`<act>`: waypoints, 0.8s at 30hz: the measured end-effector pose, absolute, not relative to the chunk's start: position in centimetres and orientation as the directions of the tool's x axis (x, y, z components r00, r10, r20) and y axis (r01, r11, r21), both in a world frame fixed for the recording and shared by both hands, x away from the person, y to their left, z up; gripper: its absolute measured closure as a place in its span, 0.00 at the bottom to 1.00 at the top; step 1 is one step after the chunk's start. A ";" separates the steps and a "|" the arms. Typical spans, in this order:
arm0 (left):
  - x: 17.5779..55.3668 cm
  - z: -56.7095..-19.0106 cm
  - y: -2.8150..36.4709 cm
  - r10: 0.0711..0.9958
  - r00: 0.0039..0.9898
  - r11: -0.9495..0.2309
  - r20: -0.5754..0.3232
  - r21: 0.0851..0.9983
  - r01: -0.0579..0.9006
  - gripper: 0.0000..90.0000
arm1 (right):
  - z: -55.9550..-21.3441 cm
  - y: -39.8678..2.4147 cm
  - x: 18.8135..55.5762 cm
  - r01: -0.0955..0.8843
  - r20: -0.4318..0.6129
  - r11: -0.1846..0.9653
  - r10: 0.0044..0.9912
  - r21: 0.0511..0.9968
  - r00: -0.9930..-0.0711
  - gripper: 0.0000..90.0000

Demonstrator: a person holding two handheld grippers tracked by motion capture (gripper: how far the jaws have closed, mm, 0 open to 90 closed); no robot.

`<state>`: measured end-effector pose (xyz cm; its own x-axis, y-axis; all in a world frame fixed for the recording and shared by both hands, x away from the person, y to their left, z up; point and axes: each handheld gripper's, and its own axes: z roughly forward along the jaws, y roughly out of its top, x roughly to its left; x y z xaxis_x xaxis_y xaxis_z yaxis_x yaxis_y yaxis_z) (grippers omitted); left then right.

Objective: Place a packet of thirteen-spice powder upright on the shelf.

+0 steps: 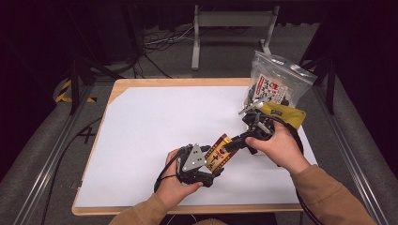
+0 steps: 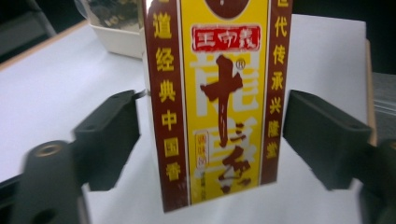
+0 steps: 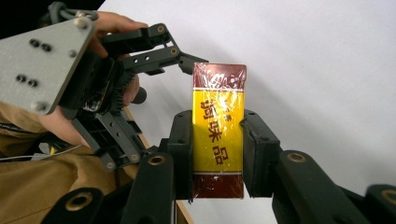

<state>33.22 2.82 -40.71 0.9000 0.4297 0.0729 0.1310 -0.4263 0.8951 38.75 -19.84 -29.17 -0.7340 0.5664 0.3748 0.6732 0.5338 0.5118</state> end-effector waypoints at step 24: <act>34.9 -37.5 10.6 0.552 0.834 -0.360 0.021 0.908 0.215 0.11 | -23.9 -23.8 38.6 0.525 0.151 0.650 0.541 0.549 -0.828 0.77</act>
